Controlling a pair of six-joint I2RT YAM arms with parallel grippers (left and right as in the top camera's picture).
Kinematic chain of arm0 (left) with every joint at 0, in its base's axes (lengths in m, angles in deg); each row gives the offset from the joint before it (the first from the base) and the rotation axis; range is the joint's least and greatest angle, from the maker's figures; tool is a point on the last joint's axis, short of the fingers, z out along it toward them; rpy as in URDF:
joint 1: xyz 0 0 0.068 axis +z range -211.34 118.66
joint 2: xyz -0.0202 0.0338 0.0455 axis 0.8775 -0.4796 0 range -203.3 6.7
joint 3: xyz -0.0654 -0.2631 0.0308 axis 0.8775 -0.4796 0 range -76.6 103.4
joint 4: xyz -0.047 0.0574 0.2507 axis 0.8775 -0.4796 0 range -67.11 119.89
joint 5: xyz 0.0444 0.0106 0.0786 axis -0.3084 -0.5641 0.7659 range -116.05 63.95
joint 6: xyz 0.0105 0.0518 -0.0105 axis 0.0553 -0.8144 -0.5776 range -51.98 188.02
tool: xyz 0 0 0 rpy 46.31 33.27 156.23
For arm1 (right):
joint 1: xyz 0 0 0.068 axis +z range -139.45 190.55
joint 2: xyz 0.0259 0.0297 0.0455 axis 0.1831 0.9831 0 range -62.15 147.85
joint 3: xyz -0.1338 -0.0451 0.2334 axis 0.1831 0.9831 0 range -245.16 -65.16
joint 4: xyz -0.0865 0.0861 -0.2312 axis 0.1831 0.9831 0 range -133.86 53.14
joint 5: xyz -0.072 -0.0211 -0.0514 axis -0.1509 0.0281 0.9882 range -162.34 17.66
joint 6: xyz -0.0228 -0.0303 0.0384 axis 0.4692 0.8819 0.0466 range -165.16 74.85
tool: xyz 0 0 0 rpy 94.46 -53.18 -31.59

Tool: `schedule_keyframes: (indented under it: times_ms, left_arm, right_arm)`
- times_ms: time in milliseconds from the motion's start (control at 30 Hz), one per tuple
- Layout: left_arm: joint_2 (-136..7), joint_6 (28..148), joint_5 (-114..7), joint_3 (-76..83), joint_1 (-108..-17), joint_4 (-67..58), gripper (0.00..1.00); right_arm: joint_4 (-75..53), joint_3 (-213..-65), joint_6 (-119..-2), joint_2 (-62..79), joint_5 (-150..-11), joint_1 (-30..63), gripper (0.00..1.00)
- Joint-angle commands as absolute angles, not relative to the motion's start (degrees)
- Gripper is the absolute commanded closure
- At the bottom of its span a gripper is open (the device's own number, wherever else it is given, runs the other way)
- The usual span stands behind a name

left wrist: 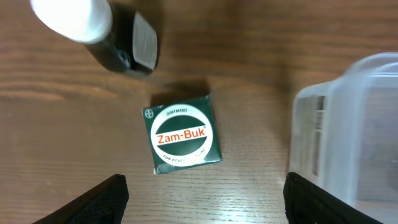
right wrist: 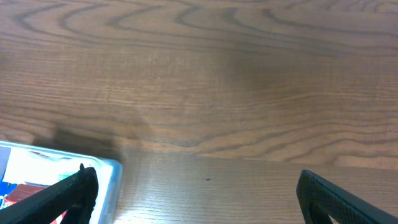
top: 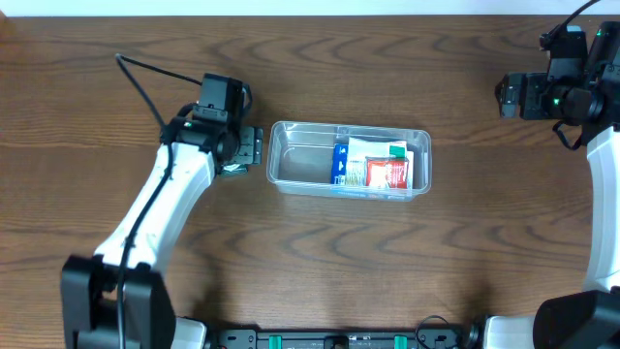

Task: Pack container
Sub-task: 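Lift left gripper and move it over the green Zam-Buk box, then lower left gripper and grasp the green Zam-Buk box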

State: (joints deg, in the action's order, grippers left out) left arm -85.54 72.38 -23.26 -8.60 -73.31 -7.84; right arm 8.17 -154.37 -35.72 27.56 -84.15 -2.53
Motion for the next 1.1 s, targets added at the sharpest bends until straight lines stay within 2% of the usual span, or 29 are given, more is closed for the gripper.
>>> schedule_keyframes:
  times_ms: [0, 300, 667, 1067]
  left_arm:
    - [-89.0, 76.0, -23.9, -8.4, -71.5, -8.3, 0.20]
    - [-95.7, 76.8, -24.0, -8.4, -68.6, -7.8, 0.20]
    - [-97.2, 74.3, -25.4, -8.5, -68.6, -5.2, 0.19]
    - [-101.4, 74.3, -25.6, -8.5, -68.6, -3.9, 0.14]
  right_arm:
    - [8.2, -154.9, -36.3, 27.1, -84.3, -2.7, 0.01]
    - [8.2, -154.9, -36.3, 27.1, -84.3, -2.6, 0.01]
    - [8.2, -154.9, -36.3, 27.1, -84.3, -2.6, 0.01]
    - [8.2, -154.9, -36.3, 27.1, -84.3, -2.6, 0.01]
